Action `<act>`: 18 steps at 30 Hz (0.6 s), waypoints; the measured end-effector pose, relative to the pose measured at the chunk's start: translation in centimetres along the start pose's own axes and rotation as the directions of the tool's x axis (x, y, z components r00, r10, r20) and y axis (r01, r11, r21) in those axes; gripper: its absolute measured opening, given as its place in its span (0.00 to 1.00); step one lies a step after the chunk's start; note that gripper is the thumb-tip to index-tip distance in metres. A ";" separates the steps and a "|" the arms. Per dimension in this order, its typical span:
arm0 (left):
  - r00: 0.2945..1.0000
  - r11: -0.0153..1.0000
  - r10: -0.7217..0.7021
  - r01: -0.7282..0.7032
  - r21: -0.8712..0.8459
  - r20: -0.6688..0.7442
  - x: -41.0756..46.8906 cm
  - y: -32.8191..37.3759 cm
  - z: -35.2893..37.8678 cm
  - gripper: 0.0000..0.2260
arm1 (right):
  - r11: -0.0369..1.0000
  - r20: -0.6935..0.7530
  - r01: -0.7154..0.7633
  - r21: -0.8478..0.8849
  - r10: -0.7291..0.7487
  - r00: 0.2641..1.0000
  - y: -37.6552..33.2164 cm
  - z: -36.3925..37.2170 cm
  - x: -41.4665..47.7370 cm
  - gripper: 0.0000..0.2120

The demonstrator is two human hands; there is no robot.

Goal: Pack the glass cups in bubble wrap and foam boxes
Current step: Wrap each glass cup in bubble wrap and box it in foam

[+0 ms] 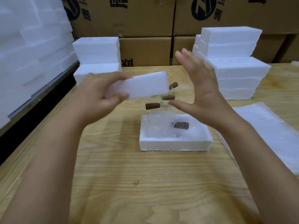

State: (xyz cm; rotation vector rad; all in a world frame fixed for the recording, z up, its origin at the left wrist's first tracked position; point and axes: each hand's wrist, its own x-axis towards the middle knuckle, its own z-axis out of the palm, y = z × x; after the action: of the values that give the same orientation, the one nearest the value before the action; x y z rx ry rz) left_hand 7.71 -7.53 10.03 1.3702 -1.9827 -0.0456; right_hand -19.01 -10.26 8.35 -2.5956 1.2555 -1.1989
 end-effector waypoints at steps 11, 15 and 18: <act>0.999 0.795 -0.045 0.023 -0.607 -0.021 0.0 1.0 1.2 0.26 | 0.895 -0.029 -0.134 0.425 0.162 0.986 1.0 -3.2 -0.1 0.31; 0.979 0.748 -0.182 0.075 -0.659 -0.095 0.5 1.3 2.6 0.16 | 0.783 0.131 -0.294 0.548 0.266 0.955 2.2 -4.9 -0.3 0.32; 0.939 0.674 -0.337 0.189 -0.714 -0.069 1.1 2.0 3.4 0.05 | 0.690 0.344 -0.445 0.571 0.292 0.893 3.2 -5.6 -0.4 0.27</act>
State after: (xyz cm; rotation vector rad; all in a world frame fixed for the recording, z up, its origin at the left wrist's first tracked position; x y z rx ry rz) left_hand 3.99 -8.77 8.91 1.0699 -1.3460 -0.7082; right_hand -24.94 -10.48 11.01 -1.8037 1.0156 -0.9806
